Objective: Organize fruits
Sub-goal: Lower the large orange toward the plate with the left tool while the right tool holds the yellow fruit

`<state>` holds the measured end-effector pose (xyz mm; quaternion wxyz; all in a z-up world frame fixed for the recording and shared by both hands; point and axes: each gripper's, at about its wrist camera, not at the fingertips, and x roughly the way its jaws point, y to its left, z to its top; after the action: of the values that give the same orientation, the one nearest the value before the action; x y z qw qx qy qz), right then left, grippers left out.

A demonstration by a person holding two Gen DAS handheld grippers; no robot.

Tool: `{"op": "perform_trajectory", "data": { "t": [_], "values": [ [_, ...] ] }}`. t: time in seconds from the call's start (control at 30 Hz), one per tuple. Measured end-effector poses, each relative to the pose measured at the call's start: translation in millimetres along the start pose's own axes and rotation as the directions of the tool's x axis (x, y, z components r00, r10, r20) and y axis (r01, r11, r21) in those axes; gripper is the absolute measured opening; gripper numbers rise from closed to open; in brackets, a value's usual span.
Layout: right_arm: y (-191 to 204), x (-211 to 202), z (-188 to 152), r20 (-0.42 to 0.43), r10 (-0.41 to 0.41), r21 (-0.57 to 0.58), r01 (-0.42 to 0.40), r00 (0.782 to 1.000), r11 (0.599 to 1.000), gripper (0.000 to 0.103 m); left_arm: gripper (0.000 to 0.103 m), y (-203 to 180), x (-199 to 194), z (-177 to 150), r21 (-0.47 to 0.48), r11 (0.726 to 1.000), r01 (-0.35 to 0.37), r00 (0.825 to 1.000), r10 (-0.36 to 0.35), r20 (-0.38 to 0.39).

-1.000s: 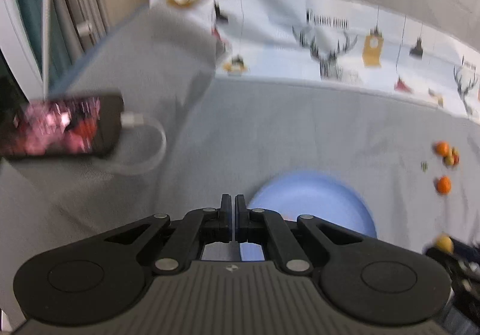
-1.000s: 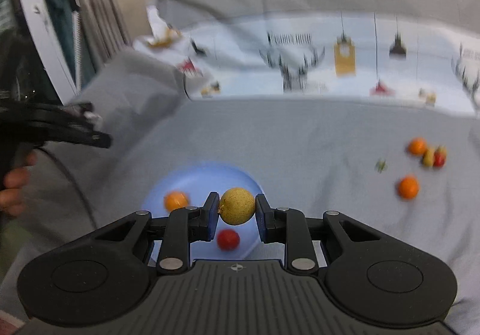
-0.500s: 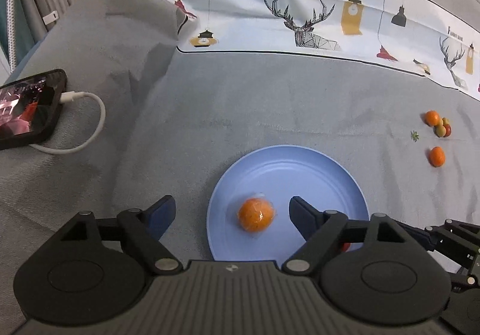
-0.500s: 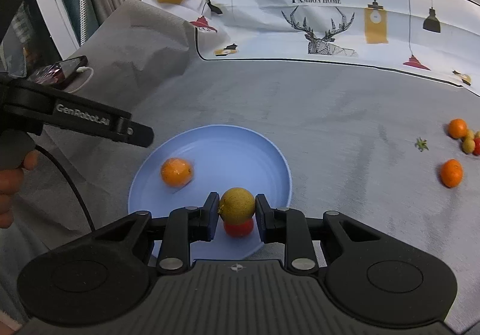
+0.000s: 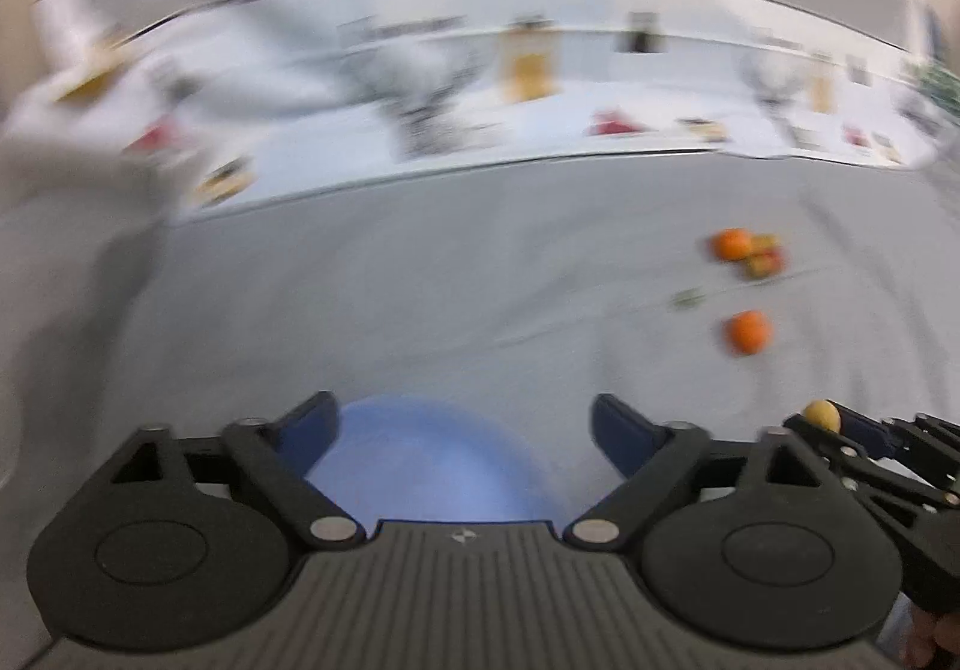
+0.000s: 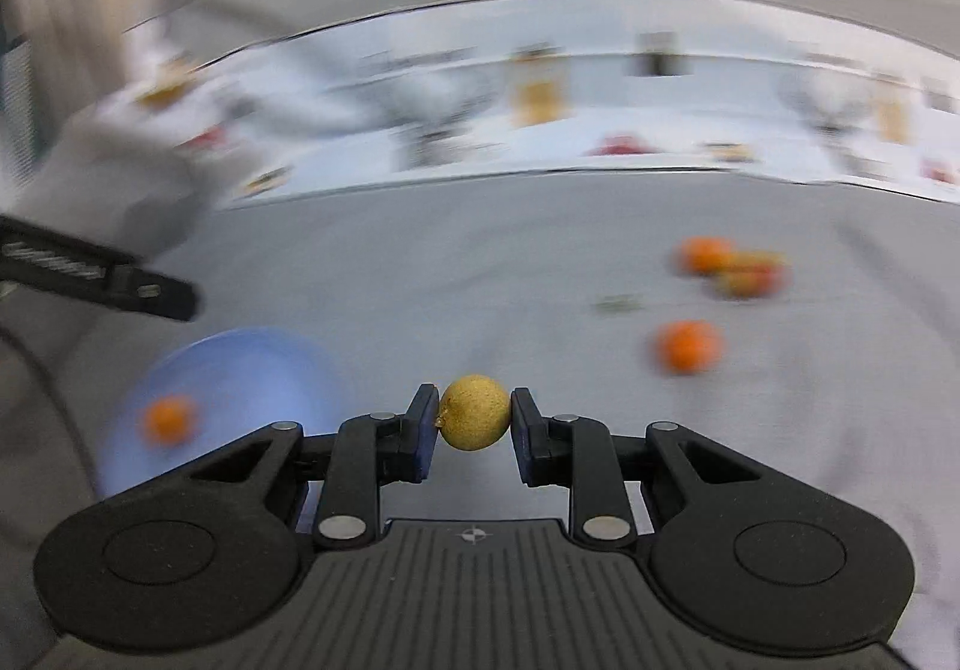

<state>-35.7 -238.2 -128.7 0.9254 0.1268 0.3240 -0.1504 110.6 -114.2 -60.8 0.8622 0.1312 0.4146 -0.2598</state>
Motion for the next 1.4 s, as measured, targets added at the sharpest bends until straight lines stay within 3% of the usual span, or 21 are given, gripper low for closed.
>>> {"op": "perform_trajectory", "data": {
  "t": [0.1, 0.2, 0.4, 0.43, 0.47, 0.5, 0.53, 0.7, 0.9, 1.03, 1.13, 1.23, 1.4],
  "values": [
    [-49, 3, -3, 0.014, -0.105, 0.084, 0.103, 0.994, 0.991, 0.027, 0.103, -63, 34, 17, 0.087, 0.995, 0.053, 0.998, -0.055, 0.013],
    [-89, 5, -11, 0.005, -0.163, 0.173, 0.159, 0.987, 0.972, 0.027, 0.103, -126, 87, 27, 0.165, 0.981, 0.105, 0.994, -0.097, -0.056],
    [-131, 5, -30, -0.02, -0.16, 0.287, 0.159, 0.987, 0.945, 0.027, 0.101, -203, 177, 33, 0.257, 0.954, 0.152, 0.976, -0.103, -0.193],
    [-135, 5, -32, -0.022, -0.15, 0.302, 0.149, 0.989, 0.942, 0.027, 0.092, -208, 187, 32, 0.266, 0.953, 0.147, 0.974, -0.093, -0.207],
    [-138, 6, -31, -0.021, -0.14, 0.312, 0.14, 0.99, 0.94, 0.027, 0.066, -210, 195, 31, 0.273, 0.951, 0.143, 0.972, -0.083, -0.221],
    [-140, 6, -32, -0.019, -0.133, 0.316, 0.132, 0.991, 0.939, 0.027, 0.055, -212, 204, 30, 0.277, 0.949, 0.15, 0.965, -0.079, -0.251],
    [-139, 6, -30, -0.018, -0.124, 0.317, 0.124, 0.992, 0.94, 0.027, 0.039, -213, 205, 31, 0.269, 0.951, 0.155, 0.965, -0.087, -0.249],
    [-130, 4, -24, 0.006, -0.102, 0.276, 0.096, 0.995, 0.956, 0.027, 0.037, -193, 180, 31, 0.24, 0.966, 0.097, 0.976, -0.045, -0.212],
    [-95, -13, -11, 0.037, -0.029, 0.196, 0.021, 0.999, 0.98, 0.027, 0.037, -118, 82, 14, 0.116, 0.993, -0.013, 0.99, 0.029, -0.139],
    [-52, -26, -2, 0.048, 0.065, 0.117, -0.07, 0.997, 0.991, 0.027, 0.037, -58, 12, -12, 0.06, 0.987, -0.146, 0.981, 0.152, -0.117],
    [-14, -31, 4, 0.042, 0.15, 0.048, -0.152, 0.988, 0.987, 0.027, 0.038, -23, -26, -34, 0.023, 0.968, -0.249, 0.964, 0.25, -0.092],
    [23, -32, 8, 0.017, 0.217, -0.012, -0.217, 0.976, 0.976, 0.027, 0.038, 12, -46, -54, -0.04, 0.956, -0.291, 0.952, 0.285, -0.107],
    [75, -26, 7, -0.056, 0.264, -0.11, -0.268, 0.963, 0.957, 0.027, 0.038, 49, -50, -75, -0.132, 0.947, -0.294, 0.951, 0.276, -0.138]
  ]
}}
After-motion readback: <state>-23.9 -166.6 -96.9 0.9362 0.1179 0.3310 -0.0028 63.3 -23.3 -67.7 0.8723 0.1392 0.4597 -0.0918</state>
